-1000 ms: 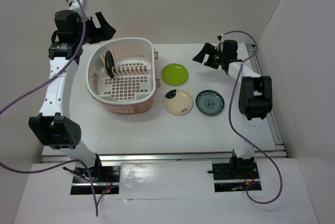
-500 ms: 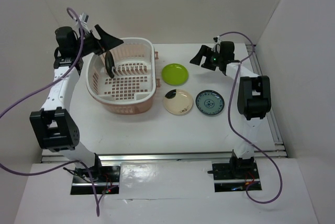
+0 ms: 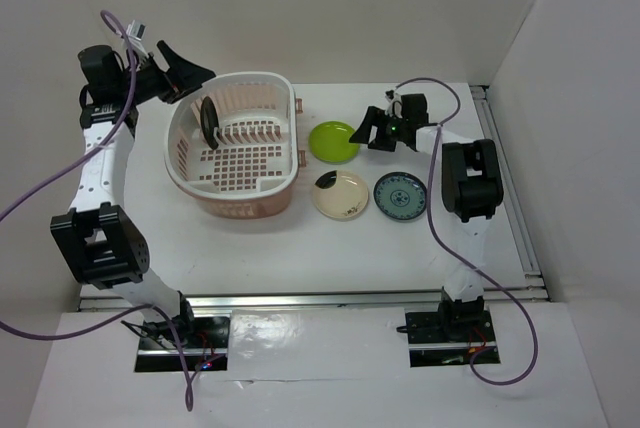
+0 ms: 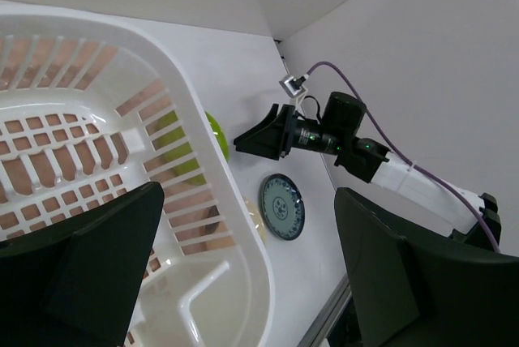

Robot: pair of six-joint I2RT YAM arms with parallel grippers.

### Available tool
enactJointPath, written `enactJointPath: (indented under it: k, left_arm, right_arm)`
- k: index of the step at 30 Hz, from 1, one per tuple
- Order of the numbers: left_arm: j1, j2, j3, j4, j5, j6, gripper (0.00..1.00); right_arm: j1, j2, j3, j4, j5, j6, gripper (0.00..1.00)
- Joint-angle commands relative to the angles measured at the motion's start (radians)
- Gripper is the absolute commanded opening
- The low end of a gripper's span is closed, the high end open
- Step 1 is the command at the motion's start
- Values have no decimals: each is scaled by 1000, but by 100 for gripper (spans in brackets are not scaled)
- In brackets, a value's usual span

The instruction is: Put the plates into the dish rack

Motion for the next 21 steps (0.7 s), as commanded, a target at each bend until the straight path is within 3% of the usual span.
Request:
enactJointPath:
  k: [1, 6, 11, 21]
  left_arm:
    - [5, 1, 63, -42, 17, 32, 100]
    - [5, -22, 86, -74, 2, 46, 100]
    - [5, -31, 64, -55, 2, 34, 100]
    - [5, -40, 42, -108, -63, 61, 100]
  right_arm:
    - [12, 18, -4, -27, -17, -26, 85]
    - [12, 50, -13, 1, -49, -26, 80]
    - [12, 72, -13, 1, -29, -17, 65]
    - [12, 133, 19, 10, 31, 61, 61]
